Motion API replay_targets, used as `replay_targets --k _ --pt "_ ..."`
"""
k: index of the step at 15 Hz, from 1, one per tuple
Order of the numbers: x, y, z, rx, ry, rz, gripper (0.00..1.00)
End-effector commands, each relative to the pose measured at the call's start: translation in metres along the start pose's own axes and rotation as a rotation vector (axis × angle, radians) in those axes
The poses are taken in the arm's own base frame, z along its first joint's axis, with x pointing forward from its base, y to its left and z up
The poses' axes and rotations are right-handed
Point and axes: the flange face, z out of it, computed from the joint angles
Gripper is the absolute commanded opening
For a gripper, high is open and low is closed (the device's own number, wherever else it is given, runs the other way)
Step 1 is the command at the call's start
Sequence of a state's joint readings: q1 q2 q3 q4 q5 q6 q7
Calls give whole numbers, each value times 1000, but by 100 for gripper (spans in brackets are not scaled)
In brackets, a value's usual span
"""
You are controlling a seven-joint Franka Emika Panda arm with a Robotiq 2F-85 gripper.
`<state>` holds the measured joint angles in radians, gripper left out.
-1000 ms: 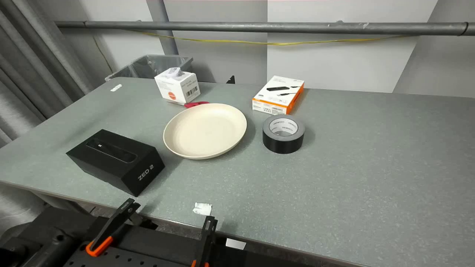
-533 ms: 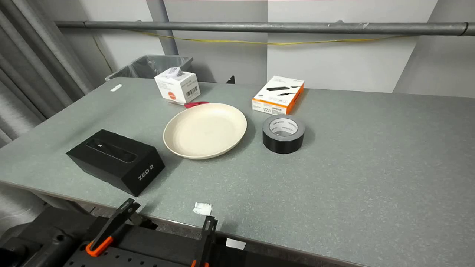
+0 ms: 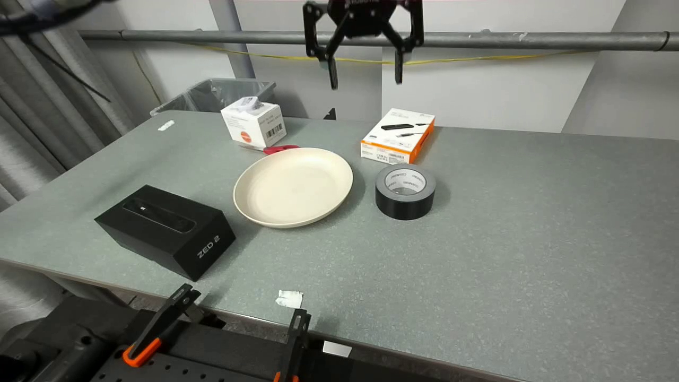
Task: Put the black masking tape on the white plate
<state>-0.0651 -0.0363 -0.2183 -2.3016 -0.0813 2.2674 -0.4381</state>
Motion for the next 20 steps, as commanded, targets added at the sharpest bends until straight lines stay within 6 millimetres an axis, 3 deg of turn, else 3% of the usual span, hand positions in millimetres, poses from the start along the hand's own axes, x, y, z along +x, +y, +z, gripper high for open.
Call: replay_targets --k 1,2,4,8,20 --pt "14 11 41 45 -42 22 100" --pt "4 3 32 21 -41 15 100" --pt "5 2 45 28 -65 14 100" --pt "7 3 42 10 -42 26 100" --pt "42 13 145 -5 -29 160 100"
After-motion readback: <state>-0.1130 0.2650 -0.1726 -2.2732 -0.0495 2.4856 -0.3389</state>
